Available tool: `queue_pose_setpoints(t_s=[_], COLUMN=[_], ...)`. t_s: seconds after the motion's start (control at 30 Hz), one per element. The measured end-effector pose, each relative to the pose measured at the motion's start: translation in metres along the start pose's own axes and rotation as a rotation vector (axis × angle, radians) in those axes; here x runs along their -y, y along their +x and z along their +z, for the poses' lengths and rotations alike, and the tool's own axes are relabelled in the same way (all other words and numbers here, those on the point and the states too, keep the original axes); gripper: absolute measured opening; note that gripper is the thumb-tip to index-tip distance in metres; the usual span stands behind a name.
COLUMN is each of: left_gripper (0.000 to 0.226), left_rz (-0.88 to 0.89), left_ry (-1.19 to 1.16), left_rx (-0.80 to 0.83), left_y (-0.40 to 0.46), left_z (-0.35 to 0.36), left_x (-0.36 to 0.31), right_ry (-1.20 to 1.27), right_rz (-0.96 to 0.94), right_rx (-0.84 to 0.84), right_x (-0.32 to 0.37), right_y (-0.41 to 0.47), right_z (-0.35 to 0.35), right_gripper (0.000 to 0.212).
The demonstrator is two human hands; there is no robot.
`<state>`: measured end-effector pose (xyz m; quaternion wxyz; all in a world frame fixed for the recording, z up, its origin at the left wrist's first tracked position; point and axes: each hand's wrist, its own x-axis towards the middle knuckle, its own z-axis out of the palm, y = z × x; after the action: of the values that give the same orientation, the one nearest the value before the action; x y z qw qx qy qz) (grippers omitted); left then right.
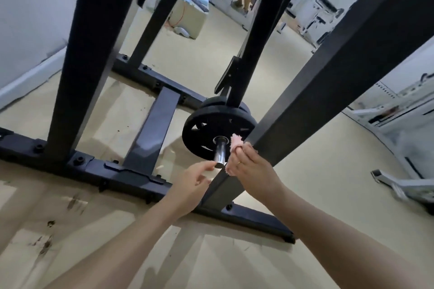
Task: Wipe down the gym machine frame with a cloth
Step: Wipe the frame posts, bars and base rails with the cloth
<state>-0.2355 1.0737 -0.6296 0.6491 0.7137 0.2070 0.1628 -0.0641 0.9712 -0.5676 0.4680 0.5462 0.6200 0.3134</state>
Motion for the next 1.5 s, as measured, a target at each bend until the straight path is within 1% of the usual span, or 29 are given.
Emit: queue_pose_setpoints(t_s=[0.03,0.07,0.1,0.17,0.2,0.3,0.4,0.47,0.57,0.63,0.67,0.7,0.77,0.83,0.87,0.9,0.93,1.0,1.07,1.13,1.2,1.23,1.3,1.37,1.4,1.43,1.5], left_gripper=[0.040,0.039,0.039,0.037,0.037,0.042,0.044,0.045,0.048,0.051,0.051,0.048,0.040,0.039,0.041,0.047,0.056,0.066,0.065,0.064,0.063,0.063,0.061,0.055,0.052,0.049,0.046], left_rz=[0.010,0.025,0.045,0.092,0.117,0.193,0.266,0.325,0.404,0.428,0.431,0.418,0.357,0.324,0.316,0.296,0.275,0.232,0.167,0.139,0.133,0.127,0.108,0.101,0.097,0.092,0.101], left_ry=[-0.012,-0.023,-0.037,-0.089,-0.124,-0.205,-0.249,-0.246,-0.256,-0.229,-0.226,-0.230,-0.250,-0.227,-0.226,-0.212,-0.212,-0.159,-0.058,-0.012,0.017,0.033,0.074,0.141,0.180,0.219,0.247], left_rx=[-0.008,-0.017,-0.028,-0.056,-0.067,-0.059,-0.048,-0.061,-0.058,-0.034,-0.004,0.019,0.063,0.084,0.086,0.080,0.085,0.117,0.183,0.195,0.107,0.059,0.003,-0.009,-0.010,-0.014,-0.060], left_y=[0.000,0.001,0.004,0.013,0.017,0.025,0.027,0.028,0.032,0.033,0.035,0.036,0.041,0.046,0.048,0.050,0.052,0.053,0.047,0.037,0.027,0.021,0.005,-0.013,-0.021,-0.029,-0.041], left_z=[-0.001,-0.003,-0.005,-0.010,-0.012,-0.019,-0.025,-0.030,-0.036,-0.034,-0.031,-0.027,-0.019,-0.014,-0.013,-0.014,-0.017,-0.024,-0.031,-0.039,-0.052,-0.058,-0.070,-0.083,-0.089,-0.095,-0.110], left_x=[-0.002,-0.007,-0.015,-0.036,-0.049,-0.094,-0.140,-0.168,-0.199,-0.213,-0.216,-0.216,-0.212,-0.204,-0.201,-0.200,-0.200,-0.202,-0.216,-0.238,-0.268,-0.285,-0.317,-0.348,-0.361,-0.375,-0.411], right_ry=[0.075,0.107,0.099,0.141,0.074,-0.002,-0.115,-0.135,-0.151,-0.136,-0.118,-0.094,-0.048,-0.039,-0.062,-0.087,-0.084,0.053,0.186,0.279,0.406,0.475,0.499,0.450,0.473,0.546,0.713], right_rz=[-0.039,-0.028,-0.035,0.106,0.148,0.276,0.325,0.400,0.480,0.507,0.490,0.437,0.254,0.098,0.082,0.127,0.213,0.364,0.411,0.449,0.545,0.587,0.566,0.432,0.385,0.393,0.469], right_rx=[0.025,0.015,0.000,-0.104,-0.212,-0.248,-0.332,-0.379,-0.429,-0.453,-0.448,-0.420,-0.386,-0.447,-0.492,-0.538,-0.601,-0.707,-0.736,-0.723,-0.666,-0.628,-0.618,-0.623,-0.626,-0.613,-0.643], right_x=[-0.010,-0.021,-0.036,-0.072,-0.090,-0.148,-0.199,-0.226,-0.252,-0.248,-0.240,-0.232,-0.224,-0.239,-0.252,-0.265,-0.278,-0.298,-0.306,-0.309,-0.309,-0.311,-0.313,-0.318,-0.321,-0.329,-0.354], right_y=[0.003,0.008,0.010,0.009,0.003,-0.008,-0.016,-0.019,-0.019,-0.016,-0.014,-0.014,-0.019,-0.024,-0.025,-0.025,-0.023,-0.023,-0.026,-0.025,-0.018,-0.017,-0.026,-0.042,-0.050,-0.056,-0.061], right_z=[-0.009,-0.019,-0.025,-0.035,-0.043,-0.076,-0.102,-0.118,-0.131,-0.127,-0.121,-0.117,-0.112,-0.112,-0.112,-0.114,-0.115,-0.122,-0.127,-0.132,-0.149,-0.160,-0.176,-0.189,-0.194,-0.204,-0.232], right_gripper=[0.028,0.026,0.029,0.041,0.041,0.038,0.037,0.035,0.032,0.031,0.030,0.029,0.026,0.023,0.024,0.024,0.024,0.030,0.035,0.034,0.033,0.038,0.037,0.025,0.016,0.010,0.009])
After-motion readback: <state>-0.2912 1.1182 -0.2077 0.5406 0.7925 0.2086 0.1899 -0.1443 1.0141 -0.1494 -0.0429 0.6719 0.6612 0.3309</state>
